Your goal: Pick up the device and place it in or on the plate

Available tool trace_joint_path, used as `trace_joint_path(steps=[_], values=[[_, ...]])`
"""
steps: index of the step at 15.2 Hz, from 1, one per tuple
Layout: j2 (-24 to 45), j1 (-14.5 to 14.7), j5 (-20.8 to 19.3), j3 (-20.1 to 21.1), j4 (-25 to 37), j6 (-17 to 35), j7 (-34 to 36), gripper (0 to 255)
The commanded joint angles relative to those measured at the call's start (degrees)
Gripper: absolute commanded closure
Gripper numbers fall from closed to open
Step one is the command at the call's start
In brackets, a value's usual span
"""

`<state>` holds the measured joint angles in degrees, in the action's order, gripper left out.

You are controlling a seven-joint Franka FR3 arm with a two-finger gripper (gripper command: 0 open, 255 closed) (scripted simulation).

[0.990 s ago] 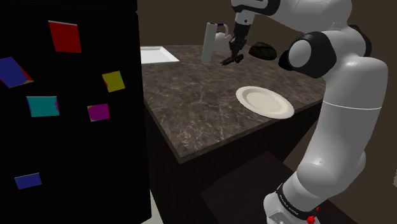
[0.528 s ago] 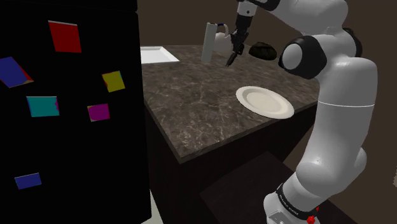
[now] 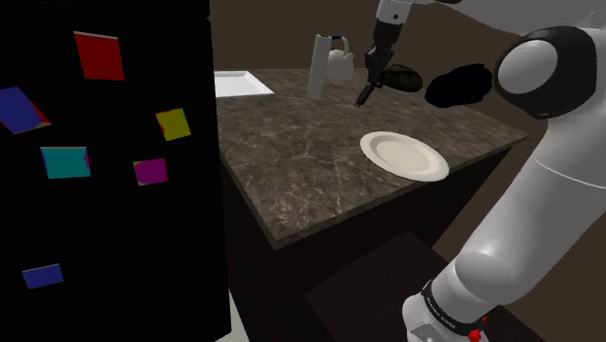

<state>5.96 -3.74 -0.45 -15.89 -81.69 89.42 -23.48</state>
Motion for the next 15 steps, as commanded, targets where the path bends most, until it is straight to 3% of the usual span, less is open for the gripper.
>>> trace_joint_path(steps=[1, 8, 15], values=[[-5.6, 1.0, -1.6, 0.5, -6.6, 1.2, 1.4, 255], [-22.7, 2.1, -5.5, 3.0, -23.9, 1.7, 5.4, 255], [-38.3, 1.7, -7.1, 6.2, -36.4, -1.6, 8.7, 255]])
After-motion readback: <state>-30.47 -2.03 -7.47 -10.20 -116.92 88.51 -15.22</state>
